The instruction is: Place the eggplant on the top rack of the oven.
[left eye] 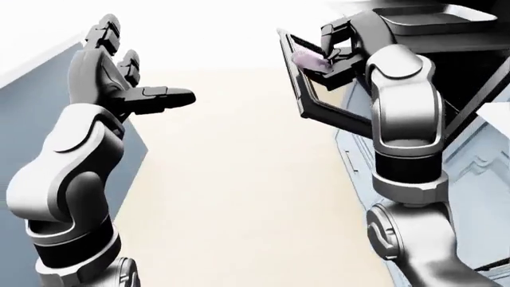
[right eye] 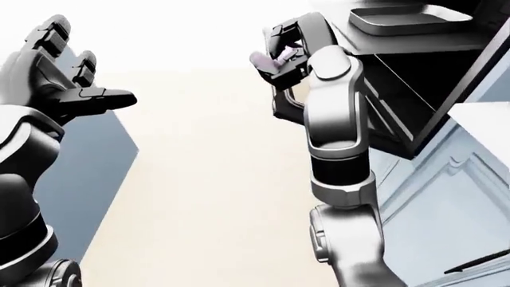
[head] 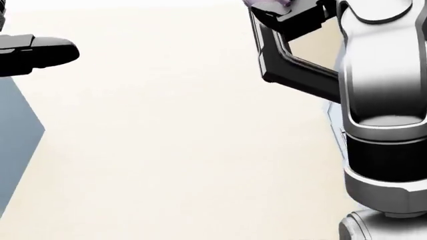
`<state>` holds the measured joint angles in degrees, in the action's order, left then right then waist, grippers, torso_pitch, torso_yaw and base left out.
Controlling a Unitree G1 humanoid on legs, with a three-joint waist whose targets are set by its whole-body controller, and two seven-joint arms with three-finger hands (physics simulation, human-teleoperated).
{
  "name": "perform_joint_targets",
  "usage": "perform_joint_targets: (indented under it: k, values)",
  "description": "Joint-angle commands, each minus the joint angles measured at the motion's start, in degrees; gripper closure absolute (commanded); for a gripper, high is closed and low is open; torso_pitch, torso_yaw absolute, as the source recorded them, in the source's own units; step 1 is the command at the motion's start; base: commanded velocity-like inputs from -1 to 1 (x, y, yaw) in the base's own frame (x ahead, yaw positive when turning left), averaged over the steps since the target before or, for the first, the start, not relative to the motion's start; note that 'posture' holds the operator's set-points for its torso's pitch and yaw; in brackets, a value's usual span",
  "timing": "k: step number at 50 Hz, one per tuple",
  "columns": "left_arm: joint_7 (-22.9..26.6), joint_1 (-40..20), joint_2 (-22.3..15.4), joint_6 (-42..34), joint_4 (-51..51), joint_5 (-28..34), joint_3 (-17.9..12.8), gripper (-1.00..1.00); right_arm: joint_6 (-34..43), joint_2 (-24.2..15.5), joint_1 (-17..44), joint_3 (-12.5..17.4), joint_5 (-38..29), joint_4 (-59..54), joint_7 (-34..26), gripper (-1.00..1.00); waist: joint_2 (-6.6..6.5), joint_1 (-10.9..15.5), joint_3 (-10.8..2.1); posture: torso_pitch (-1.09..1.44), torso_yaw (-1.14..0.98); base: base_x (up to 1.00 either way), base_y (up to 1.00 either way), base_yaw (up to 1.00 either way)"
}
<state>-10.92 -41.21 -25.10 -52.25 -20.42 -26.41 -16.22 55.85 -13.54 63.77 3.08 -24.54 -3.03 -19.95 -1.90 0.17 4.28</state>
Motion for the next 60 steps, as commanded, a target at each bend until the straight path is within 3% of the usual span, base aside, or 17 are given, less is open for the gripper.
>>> perform_joint_targets:
  k: [1, 2, 11, 14, 16, 21, 24, 35, 38, 39, 41, 45, 47, 49, 50, 51, 60]
  values:
    - [-0.13, -1.47, -0.82, 1.52, -1.44, 0.25, -1.11, -1.0, -1.6, -0.39, 2.65, 0.08, -0.02, 2.46, 0.75, 1.0, -0.88, -0.16, -2.68, 0.0, 0.0, 0.0, 0.0, 0.0]
    - [-0.13, -1.57, -0.82, 1.46, -1.44, 0.25, -1.08, -1.0, -1.49, -0.39, 2.78, 0.08, 0.05, 2.56, 0.84, 1.0, 0.5, -0.25, -1.76, 0.0, 0.0, 0.0, 0.0, 0.0]
    - [-0.05, -1.44, -0.81, 1.56, -1.36, 0.33, -1.05, -1.0, -0.88, -0.71, 3.54, 0.12, 0.54, 2.16, 0.89, 1.0, 0.57, -0.3, -3.96, 0.0, 0.0, 0.0, -0.02, 0.0]
    - [0.23, -1.09, -0.6, 2.12, -1.05, 0.8, -0.69, -1.0, -0.53, -0.82, 3.45, 0.09, 0.61, 2.41, 0.91, 1.0, -2.82, -0.49, -2.63, 0.0, 0.0, 0.09, -0.34, 0.0]
    - [0.48, -1.25, -0.35, 3.09, 0.16, 1.68, -0.2, -1.0, 0.22, -1.15, 4.3, -0.07, 0.49, 2.47, 0.54, 1.0, -2.64, -0.09, -3.34, 0.0, 0.0, 0.11, -0.37, 0.0]
    - [1.14, -7.58, -1.13, 3.37, 6.01, 3.97, 1.61, -1.0, -0.23, -1.43, 7.14, 0.44, 0.81, -0.05, 0.68, 1.0, 1.06, 0.59, -2.43, 0.0, 0.0, 0.11, -0.37, 0.0]
    - [2.37, -10.22, -1.06, 5.15, 9.94, 6.51, 3.0, -1.0, -1.64, -1.65, 7.46, 1.48, 2.08, -2.1, 2.02, 1.0, 6.24, 0.85, -4.07, 0.0, 0.0, 0.11, -0.37, 0.0]
    - [4.82, -14.27, 0.1, 7.07, 16.33, 11.68, 3.95, -1.0, -1.54, -2.6, 8.37, 1.05, 4.33, -3.37, 3.64, 1.0, -0.5, 0.9, -2.67, 0.0, 0.0, 0.11, -0.37, 0.0]
    - [5.25, -14.7, 0.03, 7.3, 16.97, 12.12, 3.82, -1.0, -1.39, -2.51, 8.96, 0.86, 4.41, -3.69, 3.79, 1.0, -3.72, 0.4, -3.26, 0.0, 0.0, 0.1, -0.36, 0.0]
    - [5.34, -14.79, 0.01, 7.37, 17.16, 12.26, 3.79, -1.0, -1.45, -2.52, 8.98, 0.84, 4.42, -3.75, 3.83, 1.0, -2.09, 0.72, -3.22, 0.0, 0.0, 0.12, -0.33, 0.0]
    - [5.5, -15.02, -0.08, 7.47, 17.54, 12.47, 3.66, -1.0, -1.04, -2.59, 9.14, 0.72, 4.33, -3.44, 3.77, 1.0, -2.9, -0.03, -3.5, 0.0, 0.0, 0.11, -0.33, 0.0]
    - [5.68, -14.71, 0.13, 7.8, 17.61, 12.65, 3.61, -1.0, -0.72, -2.64, 9.08, 0.73, 4.24, -2.97, 3.64, 1.0, -1.26, 0.01, -3.86, 0.0, 0.0, 0.1, -0.29, 0.0]
    - [5.7, -14.53, 0.25, 7.87, 17.53, 12.67, 3.54, -1.0, -0.46, -2.64, 8.86, 0.7, 4.18, -2.52, 3.57, 1.0, 1.34, 0.26, -3.39, 0.0, 0.0, 0.05, -0.12, 0.0]
    - [5.7, -14.35, 0.35, 7.95, 17.45, 12.7, 3.52, -1.0, -0.34, -2.66, 8.75, 0.59, 4.07, -2.31, 3.5, 1.0, 5.75, 0.37, -5.31, 0.0, 0.0, 0.05, -0.07, 0.0]
    - [5.72, -14.26, 0.39, 7.99, 17.43, 12.74, 3.54, -1.0, -0.47, -2.64, 8.75, 0.56, 4.08, -2.35, 3.42, 1.0, 4.23, 0.06, -3.65, 0.0, 0.0, 0.05, -0.03, 0.0]
    - [5.72, -14.29, 0.39, 7.95, 17.4, 12.68, 3.43, -1.0, -0.69, -2.63, 8.7, 0.56, 4.05, -2.6, 3.44, 1.0, 5.04, 0.12, -3.57, 0.0, 0.0, 0.07, -0.03, 0.0]
    - [5.82, -14.02, 0.33, 8.41, 17.65, 12.5, 3.23, -1.0, -0.92, -2.47, 9.01, 0.35, 3.72, -3.17, 3.2, 1.0, -1.37, -0.7, -2.35, 0.0, 0.0, 0.16, -0.03, 0.0]
